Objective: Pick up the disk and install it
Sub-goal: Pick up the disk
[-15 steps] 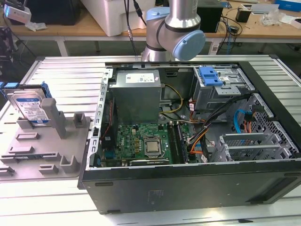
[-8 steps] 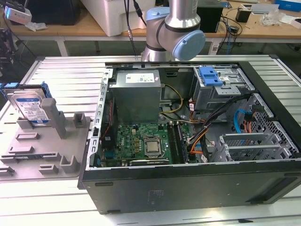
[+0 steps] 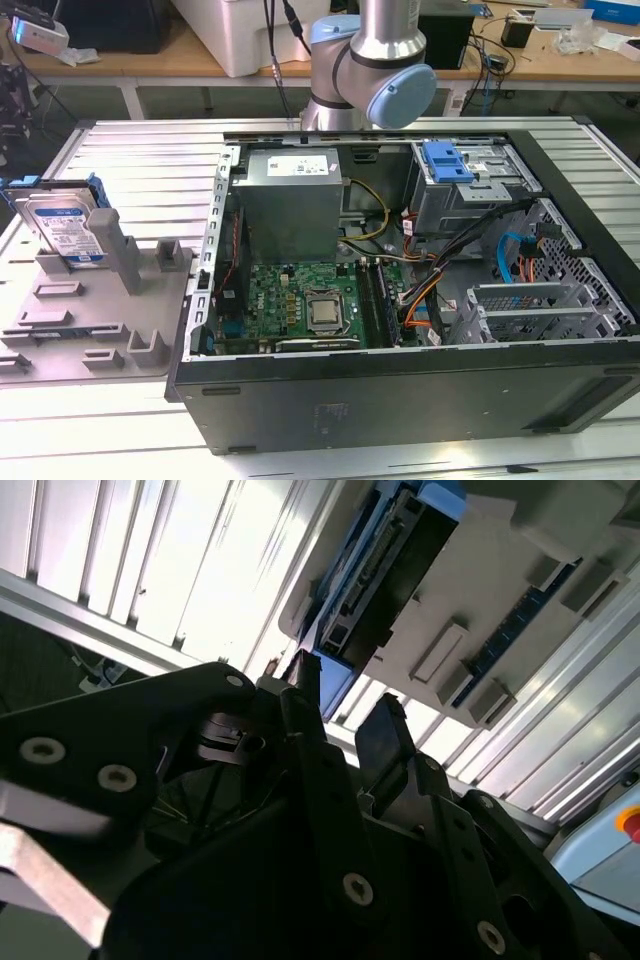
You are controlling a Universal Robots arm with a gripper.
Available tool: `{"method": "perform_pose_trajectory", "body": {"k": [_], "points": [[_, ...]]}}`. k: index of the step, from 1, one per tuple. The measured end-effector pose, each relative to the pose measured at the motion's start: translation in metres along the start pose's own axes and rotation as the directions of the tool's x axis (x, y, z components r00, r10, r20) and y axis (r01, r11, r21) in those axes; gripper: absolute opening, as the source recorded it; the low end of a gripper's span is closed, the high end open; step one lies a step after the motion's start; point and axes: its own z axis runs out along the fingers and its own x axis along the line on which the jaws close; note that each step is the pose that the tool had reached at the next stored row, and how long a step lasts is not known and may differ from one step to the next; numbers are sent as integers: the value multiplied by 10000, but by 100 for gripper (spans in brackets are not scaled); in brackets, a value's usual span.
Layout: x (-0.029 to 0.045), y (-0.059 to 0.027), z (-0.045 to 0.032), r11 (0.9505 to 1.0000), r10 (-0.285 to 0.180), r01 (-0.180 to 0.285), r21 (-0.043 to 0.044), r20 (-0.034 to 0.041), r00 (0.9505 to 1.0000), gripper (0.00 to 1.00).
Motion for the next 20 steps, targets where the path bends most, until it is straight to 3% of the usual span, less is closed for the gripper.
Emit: {"method": "perform_pose_trajectory", "body": {"k": [20], "points": [[-6, 35, 122, 10000, -39, 39, 1, -14, 10000, 42]]}}
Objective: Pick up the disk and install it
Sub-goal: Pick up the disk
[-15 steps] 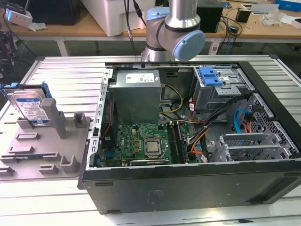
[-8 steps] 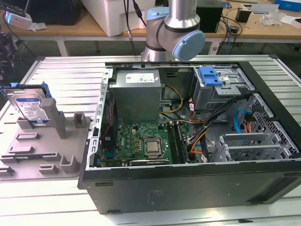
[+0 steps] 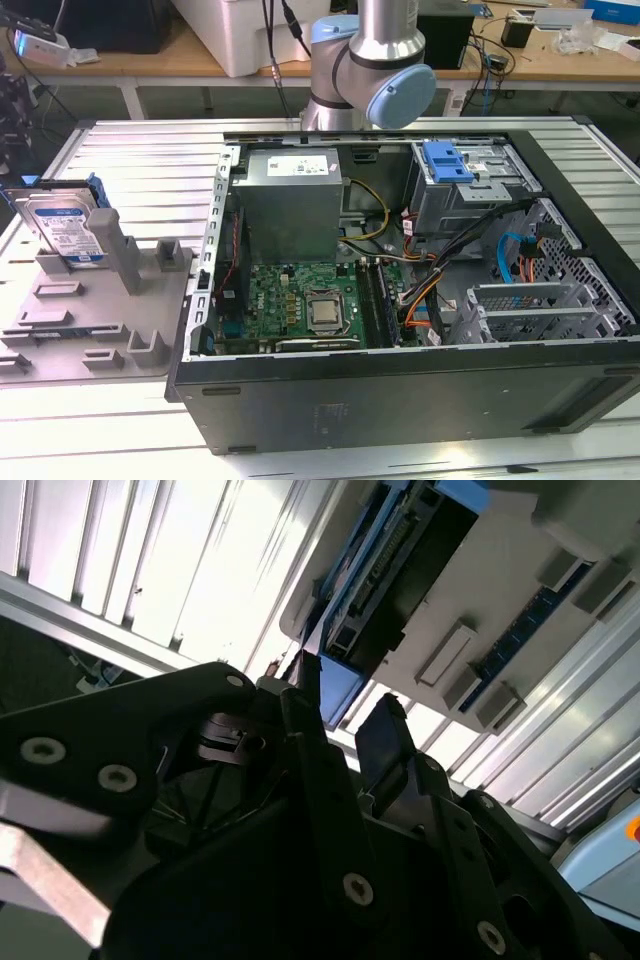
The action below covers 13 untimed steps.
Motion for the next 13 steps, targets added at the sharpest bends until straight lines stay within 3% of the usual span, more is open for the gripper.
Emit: {"method": "perform_pose_trajectory", "body": {"k": [13], "points": [[-1, -3, 94, 10000, -87, 87, 3, -61, 9999, 42]]}}
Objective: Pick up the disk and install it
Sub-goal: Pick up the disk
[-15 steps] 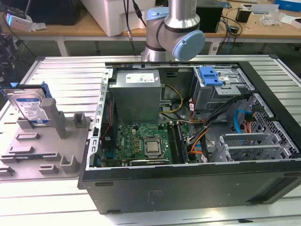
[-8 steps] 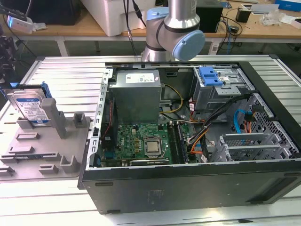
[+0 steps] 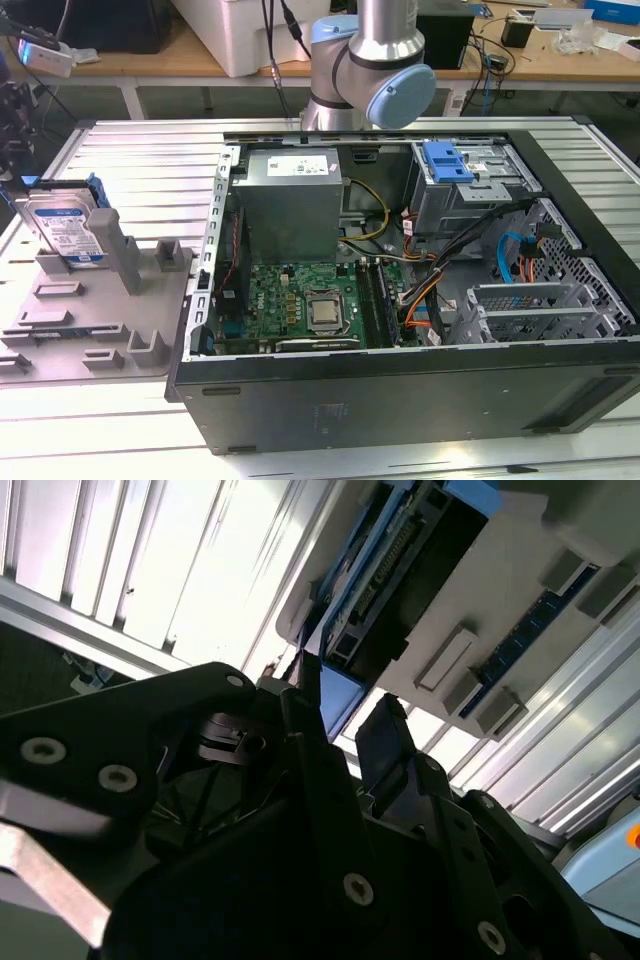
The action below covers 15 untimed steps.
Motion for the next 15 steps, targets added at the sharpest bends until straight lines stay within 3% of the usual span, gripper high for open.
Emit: {"method": "perform_pose_trajectory", "body": {"k": [15], "points": [[-33, 4, 99, 10000, -93, 93, 2, -6, 10000, 42]]}}
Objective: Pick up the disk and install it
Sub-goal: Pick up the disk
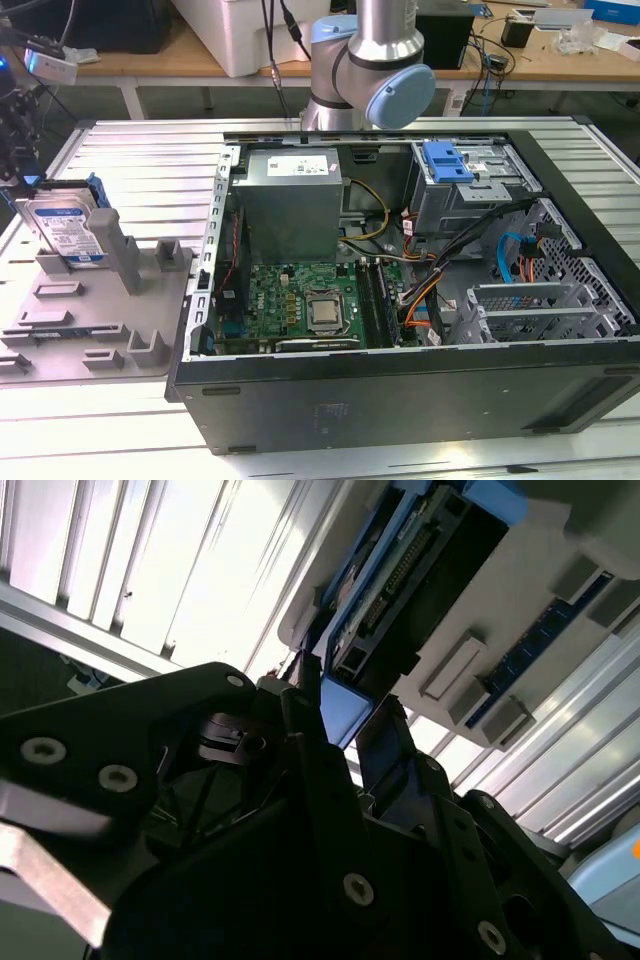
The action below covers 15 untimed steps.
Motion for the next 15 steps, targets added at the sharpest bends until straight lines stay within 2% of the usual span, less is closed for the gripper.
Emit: {"method": "perform_pose_trajectory", "body": {"k": [15], "points": [[-5, 14, 114, 9999, -136, 136, 4, -7, 9999, 42]]}}
